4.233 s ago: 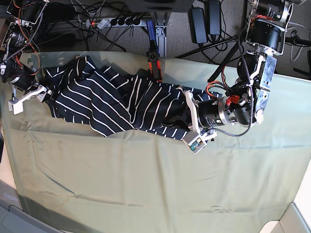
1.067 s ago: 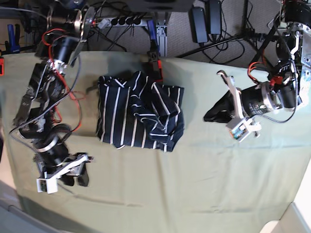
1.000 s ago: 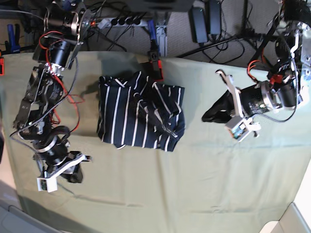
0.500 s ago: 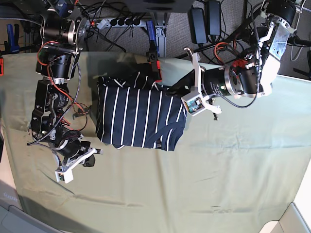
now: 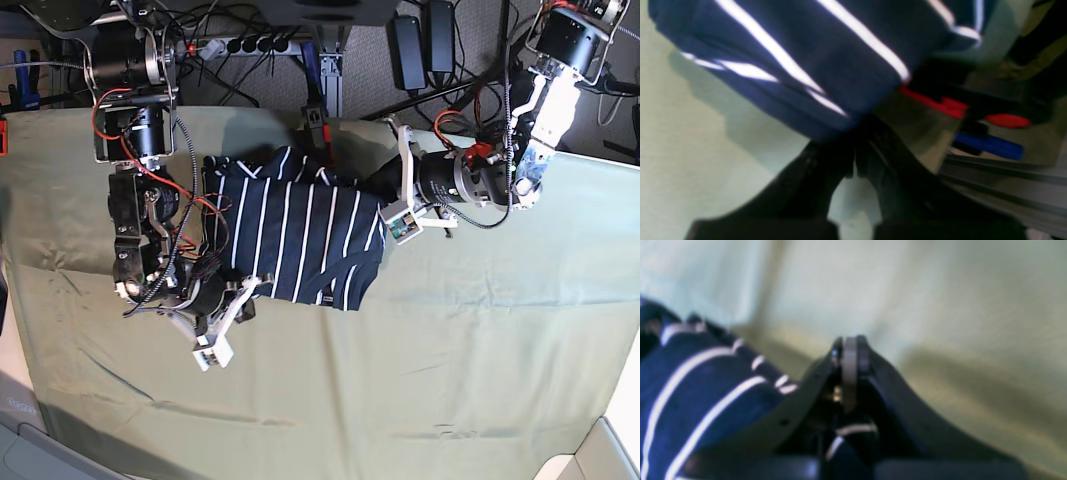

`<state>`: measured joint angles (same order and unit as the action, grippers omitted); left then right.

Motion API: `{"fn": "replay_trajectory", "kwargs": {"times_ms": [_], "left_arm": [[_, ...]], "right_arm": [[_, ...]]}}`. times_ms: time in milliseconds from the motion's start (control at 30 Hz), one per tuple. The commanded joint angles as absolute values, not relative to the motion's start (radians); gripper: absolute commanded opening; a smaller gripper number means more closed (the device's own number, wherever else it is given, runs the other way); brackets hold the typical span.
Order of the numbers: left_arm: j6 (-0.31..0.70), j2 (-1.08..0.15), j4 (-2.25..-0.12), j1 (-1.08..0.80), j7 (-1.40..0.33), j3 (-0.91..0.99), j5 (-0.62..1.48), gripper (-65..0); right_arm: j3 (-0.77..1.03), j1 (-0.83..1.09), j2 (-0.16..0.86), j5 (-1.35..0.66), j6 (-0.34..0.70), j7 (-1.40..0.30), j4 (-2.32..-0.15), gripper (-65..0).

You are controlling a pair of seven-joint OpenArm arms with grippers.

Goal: Fold the T-shirt properly
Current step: 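Grasp the folded bundle's sides with both grippers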

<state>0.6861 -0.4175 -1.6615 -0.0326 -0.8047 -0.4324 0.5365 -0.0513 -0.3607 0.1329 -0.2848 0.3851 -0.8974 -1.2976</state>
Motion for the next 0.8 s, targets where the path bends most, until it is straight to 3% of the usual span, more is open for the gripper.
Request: {"fn": "replay_trajectory", "kwargs": {"times_ms": [0,233,767], "left_arm": [[0.698,-0.424,-1.663,-0.004,-0.771,-0.426,0.535,-65.0],[0.698,-0.411,-1.549,0.080,-0.706,-0.426,0.522,-65.0],[0.698,-0.189,-1.324,0.243,-0.707,-0.426,0.506,-65.0]], "right_arm": [[-0.053,-0.387,0.144,-0.292,0.450,-0.898,-1.314,-65.0],[-0.055,-0.384,0.218,-0.372,0.450,-0.949,-1.315,-65.0],[-0.054,-0.353,0.353,-0.521,0.450,-1.007,-1.322,-65.0]]}}
